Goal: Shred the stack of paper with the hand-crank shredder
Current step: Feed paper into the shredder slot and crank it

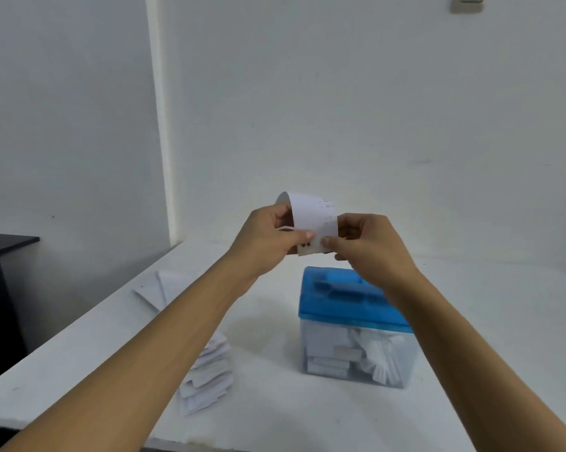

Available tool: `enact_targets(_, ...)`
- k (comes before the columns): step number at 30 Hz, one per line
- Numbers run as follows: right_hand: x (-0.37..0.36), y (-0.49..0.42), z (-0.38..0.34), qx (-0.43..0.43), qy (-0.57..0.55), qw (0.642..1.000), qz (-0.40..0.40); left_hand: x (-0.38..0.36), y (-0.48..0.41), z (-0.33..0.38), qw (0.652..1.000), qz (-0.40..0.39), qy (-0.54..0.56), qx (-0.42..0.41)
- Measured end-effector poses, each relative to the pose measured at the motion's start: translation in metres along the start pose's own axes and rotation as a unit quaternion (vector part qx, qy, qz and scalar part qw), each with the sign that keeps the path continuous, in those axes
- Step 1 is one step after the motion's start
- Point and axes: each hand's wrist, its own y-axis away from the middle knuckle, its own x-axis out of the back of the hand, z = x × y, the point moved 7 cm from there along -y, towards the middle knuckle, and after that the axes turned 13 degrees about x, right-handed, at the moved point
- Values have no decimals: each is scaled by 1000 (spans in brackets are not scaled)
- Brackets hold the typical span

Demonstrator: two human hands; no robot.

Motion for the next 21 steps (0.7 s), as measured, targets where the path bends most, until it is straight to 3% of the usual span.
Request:
enact_targets(5,17,10,35,-39,81,996,-3,-38,-12,-16,993,-28,-116,-2)
enact_targets(9,17,15,47,-42,136,989,-31,-49,-12,-29,991,-37,-132,-1)
enact_targets(21,26,17,54,-41,150,988,-17,-48,-7,-28,979,-63,-193,-3)
